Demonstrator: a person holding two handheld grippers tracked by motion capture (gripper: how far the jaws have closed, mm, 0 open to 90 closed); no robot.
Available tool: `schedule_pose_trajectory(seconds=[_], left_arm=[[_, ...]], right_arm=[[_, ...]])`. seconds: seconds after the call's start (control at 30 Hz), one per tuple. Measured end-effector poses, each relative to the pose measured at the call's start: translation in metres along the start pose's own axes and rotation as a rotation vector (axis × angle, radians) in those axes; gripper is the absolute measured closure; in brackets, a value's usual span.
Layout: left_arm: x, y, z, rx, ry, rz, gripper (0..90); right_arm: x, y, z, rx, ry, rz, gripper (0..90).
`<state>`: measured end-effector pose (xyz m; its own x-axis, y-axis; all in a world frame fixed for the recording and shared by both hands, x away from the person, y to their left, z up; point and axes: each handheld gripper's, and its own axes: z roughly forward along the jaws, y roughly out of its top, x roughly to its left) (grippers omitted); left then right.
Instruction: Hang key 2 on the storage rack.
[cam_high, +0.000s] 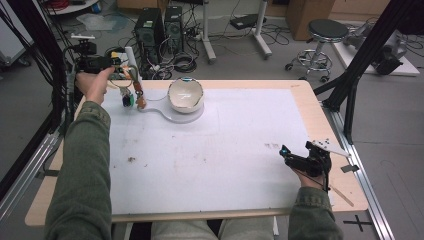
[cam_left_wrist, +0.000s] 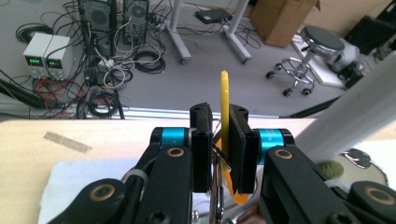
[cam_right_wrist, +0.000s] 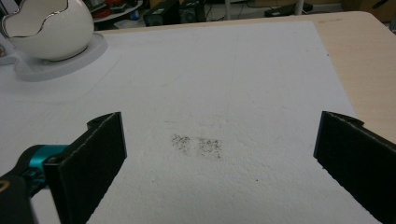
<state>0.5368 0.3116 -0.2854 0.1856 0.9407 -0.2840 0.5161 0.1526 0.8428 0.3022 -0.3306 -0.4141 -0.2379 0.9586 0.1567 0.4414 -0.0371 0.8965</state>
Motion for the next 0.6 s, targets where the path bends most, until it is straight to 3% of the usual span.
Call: schedule_pose_trajectory(seconds=[0.1,0.17,0.27,0.6], left_arm=[[0.001,0.003,0.004,-0.011,-0.012,-0.015,80.4],[0.006,0.001,0.007,0.008,-0.030,-0.036,80.4],[0.010,-0.002,0.013,0.058,-0.039,-0.035,80.3],[0.012,-0.008,0.021,0.091,-0.052,-0.029,80.0]], right_arm=[[-0.001,-0.001,-0.001,0.002,-0.003,0.005,1.5],[-0.001,-0.001,-0.002,0.000,-0.004,0.004,1.5],[-0.002,-0.001,-0.002,-0.001,-0.005,0.007,1.5],[-0.001,-0.001,-0.001,0.002,-0.005,-0.002,1.5]])
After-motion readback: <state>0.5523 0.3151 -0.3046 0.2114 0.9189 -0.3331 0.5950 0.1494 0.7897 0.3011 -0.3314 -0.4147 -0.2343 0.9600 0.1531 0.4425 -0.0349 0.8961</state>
